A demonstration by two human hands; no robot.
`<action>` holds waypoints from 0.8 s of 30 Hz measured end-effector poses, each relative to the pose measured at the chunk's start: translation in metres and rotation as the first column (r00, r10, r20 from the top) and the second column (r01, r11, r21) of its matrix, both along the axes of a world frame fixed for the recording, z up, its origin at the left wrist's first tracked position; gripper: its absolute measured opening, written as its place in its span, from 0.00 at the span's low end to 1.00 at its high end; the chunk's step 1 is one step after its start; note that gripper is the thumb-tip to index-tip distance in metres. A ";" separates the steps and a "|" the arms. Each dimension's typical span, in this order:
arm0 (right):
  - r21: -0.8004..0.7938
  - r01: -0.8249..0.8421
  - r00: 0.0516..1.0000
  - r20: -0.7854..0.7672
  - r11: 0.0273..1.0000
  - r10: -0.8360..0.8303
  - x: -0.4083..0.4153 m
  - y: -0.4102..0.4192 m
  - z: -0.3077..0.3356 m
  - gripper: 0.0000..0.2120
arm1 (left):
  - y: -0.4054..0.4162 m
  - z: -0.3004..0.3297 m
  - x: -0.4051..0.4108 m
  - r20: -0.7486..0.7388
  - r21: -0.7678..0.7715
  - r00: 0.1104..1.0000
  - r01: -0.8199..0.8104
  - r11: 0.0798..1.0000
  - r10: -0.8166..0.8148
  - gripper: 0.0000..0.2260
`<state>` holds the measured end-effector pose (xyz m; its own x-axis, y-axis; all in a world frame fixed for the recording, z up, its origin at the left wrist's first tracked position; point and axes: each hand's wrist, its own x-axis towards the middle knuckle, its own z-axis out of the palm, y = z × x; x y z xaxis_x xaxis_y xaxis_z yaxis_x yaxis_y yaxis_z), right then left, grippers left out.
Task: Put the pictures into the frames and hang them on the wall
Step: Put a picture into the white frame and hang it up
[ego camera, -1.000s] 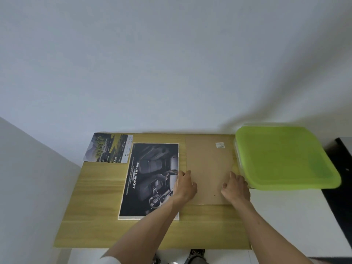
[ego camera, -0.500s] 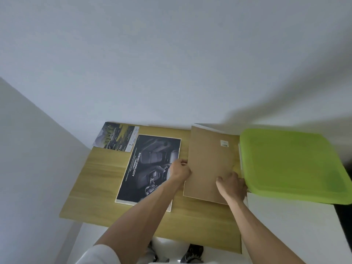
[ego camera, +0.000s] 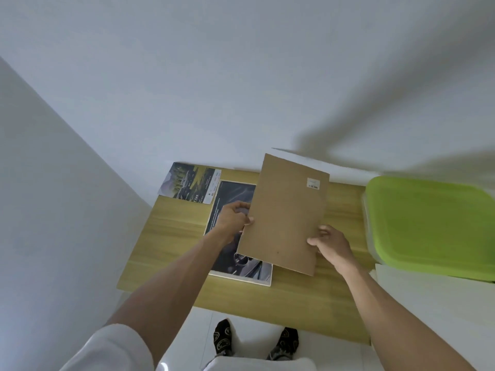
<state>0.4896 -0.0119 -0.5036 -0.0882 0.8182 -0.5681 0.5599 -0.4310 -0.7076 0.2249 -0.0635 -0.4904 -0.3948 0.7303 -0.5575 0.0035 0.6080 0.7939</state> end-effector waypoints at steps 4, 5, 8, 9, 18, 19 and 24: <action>0.083 -0.107 0.994 0.020 0.991 0.106 -0.039 -0.024 0.002 0.31 | -0.023 0.002 -0.041 -0.184 0.022 0.983 0.033 0.999 -0.028 0.15; 0.105 -0.115 0.993 0.024 0.988 0.113 -0.049 -0.030 0.003 0.30 | -0.029 0.001 -0.050 -0.231 0.020 0.972 0.053 0.998 -0.047 0.18; 0.170 -0.173 0.984 0.076 0.970 0.162 -0.078 -0.045 -0.001 0.30 | -0.045 -0.005 -0.074 -0.319 -0.040 0.940 0.117 0.992 -0.123 0.26; 0.186 -0.193 0.979 0.097 0.963 0.177 -0.085 -0.049 -0.004 0.30 | -0.051 -0.007 -0.080 -0.324 -0.063 0.935 0.131 0.989 -0.144 0.28; 0.215 -0.158 0.973 0.202 0.964 0.114 -0.108 -0.072 -0.027 0.26 | -0.079 -0.030 -0.101 -0.321 -0.077 0.921 0.208 0.975 -0.222 0.32; 0.208 -0.151 0.972 0.211 0.966 0.107 -0.108 -0.074 -0.029 0.26 | -0.080 -0.031 -0.101 -0.313 -0.082 0.919 0.225 0.971 -0.239 0.31; 0.224 -0.129 0.961 0.267 0.966 0.067 -0.108 -0.078 -0.039 0.25 | -0.083 -0.035 -0.100 -0.313 -0.140 0.884 0.319 0.937 -0.348 0.30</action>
